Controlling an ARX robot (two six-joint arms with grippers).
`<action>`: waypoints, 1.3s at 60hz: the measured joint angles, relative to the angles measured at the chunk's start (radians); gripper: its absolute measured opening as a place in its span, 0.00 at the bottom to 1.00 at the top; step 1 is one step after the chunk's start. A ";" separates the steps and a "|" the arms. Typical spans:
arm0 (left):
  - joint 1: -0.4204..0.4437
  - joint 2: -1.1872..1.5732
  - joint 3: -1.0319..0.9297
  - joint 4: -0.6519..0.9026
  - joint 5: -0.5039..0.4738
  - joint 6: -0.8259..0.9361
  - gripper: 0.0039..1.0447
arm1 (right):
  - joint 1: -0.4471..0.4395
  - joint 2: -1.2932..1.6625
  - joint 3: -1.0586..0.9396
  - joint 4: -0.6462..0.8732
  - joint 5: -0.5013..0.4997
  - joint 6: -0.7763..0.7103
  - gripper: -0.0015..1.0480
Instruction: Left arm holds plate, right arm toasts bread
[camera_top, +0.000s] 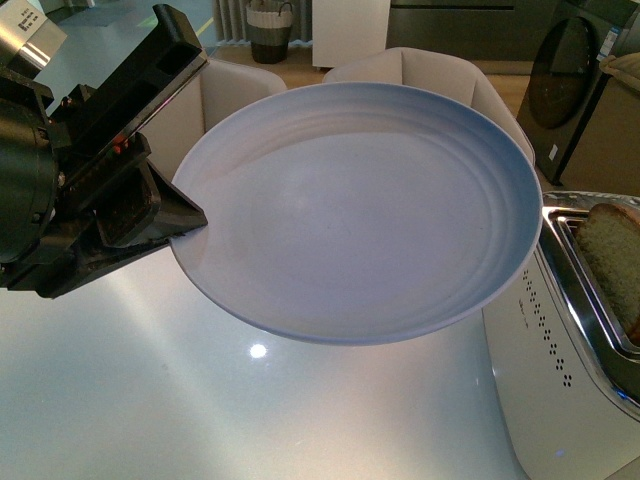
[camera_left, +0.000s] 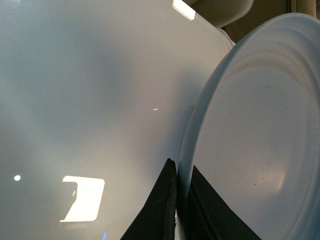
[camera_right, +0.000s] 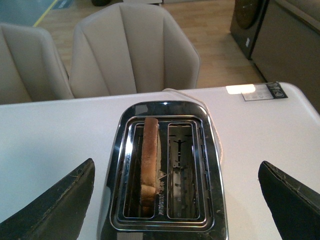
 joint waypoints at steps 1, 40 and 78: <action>0.000 0.000 0.000 0.000 0.000 0.000 0.03 | -0.011 -0.003 -0.024 0.060 -0.030 -0.011 0.84; 0.000 0.000 0.000 0.000 0.000 -0.002 0.03 | -0.034 -0.255 -0.229 0.173 -0.071 -0.054 0.02; 0.000 0.000 0.002 0.000 0.000 -0.002 0.03 | -0.034 -0.439 -0.261 0.048 -0.071 -0.054 0.02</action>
